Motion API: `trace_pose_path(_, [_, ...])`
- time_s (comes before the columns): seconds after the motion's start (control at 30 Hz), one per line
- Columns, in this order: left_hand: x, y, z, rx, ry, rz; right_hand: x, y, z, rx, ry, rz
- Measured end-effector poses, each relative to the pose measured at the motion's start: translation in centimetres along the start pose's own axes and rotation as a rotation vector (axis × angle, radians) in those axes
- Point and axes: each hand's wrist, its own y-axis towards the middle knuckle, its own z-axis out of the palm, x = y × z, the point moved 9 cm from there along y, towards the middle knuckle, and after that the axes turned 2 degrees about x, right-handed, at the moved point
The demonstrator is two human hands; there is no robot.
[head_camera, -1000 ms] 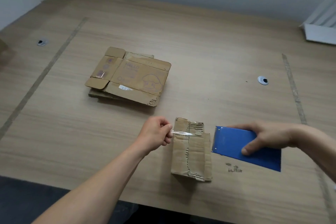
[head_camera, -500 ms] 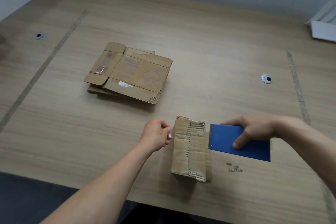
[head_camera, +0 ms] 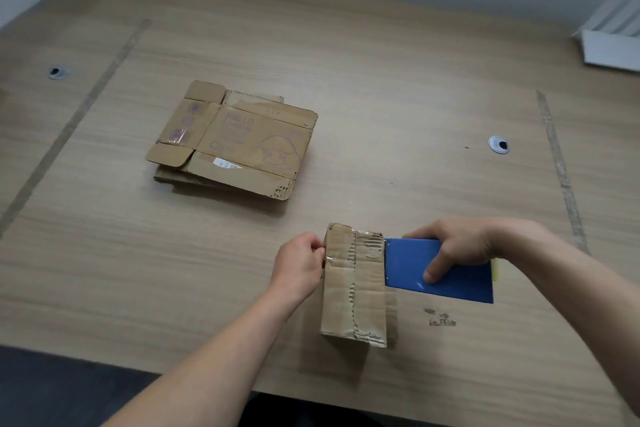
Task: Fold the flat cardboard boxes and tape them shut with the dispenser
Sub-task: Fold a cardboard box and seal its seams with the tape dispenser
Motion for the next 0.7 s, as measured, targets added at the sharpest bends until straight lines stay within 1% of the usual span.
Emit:
trace_pose_path(0.2, [-1.3,-0.9,-0.2,-0.068,0.12,0.03,0.2,0.0,-0.1,0.013,-0.012,0.012])
trace_pose_path(0.37, [-1.0,-1.3,0.0,-0.079,0.133,-0.031,0.3,0.1,-0.2,0.018,-0.023,0.009])
trace_pose_path(0.47, [0.0,-1.2,-0.7,-0.077,0.212,-0.112,0.3,0.2,-0.2,0.019,-0.028,0.008])
trace_pose_path(0.5, [0.1,-1.3,-1.1,-0.105,0.209,-0.104,0.4,0.2,-0.1,0.018,-0.026,0.006])
trace_pose_path(0.53, [-0.4,-1.6,-1.6,-0.149,0.177,-0.056,0.5,0.3,-0.1,0.017,-0.024,0.002])
trace_pose_path(0.6, [-2.2,-2.6,-1.6,-0.214,0.132,0.093,0.9,0.4,0.1,0.018,-0.022,-0.006])
trace_pose_path(0.63, [-3.0,-3.1,-0.9,-0.204,0.167,0.138,1.1,0.4,0.2,0.02,-0.02,-0.011])
trace_pose_path(0.7, [-3.5,-3.6,1.6,-0.118,0.346,0.147,1.5,0.6,0.4,0.02,-0.02,-0.023])
